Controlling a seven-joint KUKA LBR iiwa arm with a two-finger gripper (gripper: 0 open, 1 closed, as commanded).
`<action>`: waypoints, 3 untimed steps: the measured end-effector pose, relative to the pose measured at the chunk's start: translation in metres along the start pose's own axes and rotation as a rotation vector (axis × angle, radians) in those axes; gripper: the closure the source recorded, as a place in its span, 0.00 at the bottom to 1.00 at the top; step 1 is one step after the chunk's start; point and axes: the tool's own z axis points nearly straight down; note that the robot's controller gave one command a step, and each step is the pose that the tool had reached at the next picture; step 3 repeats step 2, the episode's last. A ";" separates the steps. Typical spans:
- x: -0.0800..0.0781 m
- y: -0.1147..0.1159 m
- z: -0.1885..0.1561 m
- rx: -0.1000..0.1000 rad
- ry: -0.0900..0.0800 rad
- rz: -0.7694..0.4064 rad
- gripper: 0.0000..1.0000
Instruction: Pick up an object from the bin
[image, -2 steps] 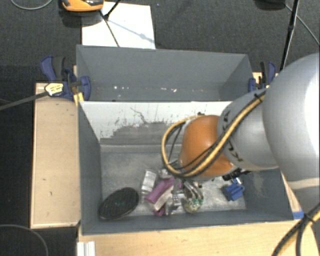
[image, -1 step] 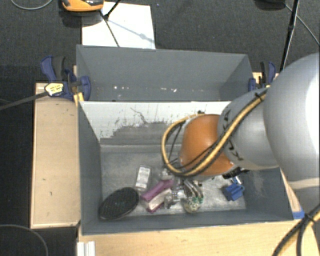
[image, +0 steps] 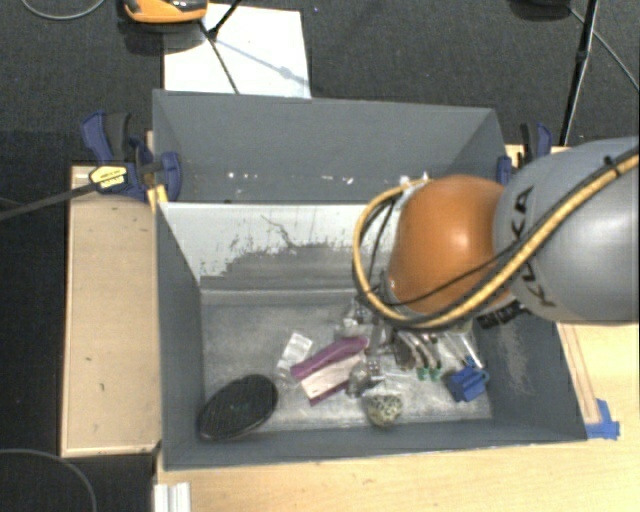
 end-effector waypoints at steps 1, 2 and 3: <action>-0.002 0.010 -0.079 0.000 -0.002 -0.008 1.00; -0.021 0.026 -0.159 0.000 -0.003 -0.044 1.00; -0.021 0.026 -0.159 0.000 -0.003 -0.044 1.00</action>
Offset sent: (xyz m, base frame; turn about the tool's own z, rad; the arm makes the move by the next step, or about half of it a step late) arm -0.0009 0.0094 0.0744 -0.0043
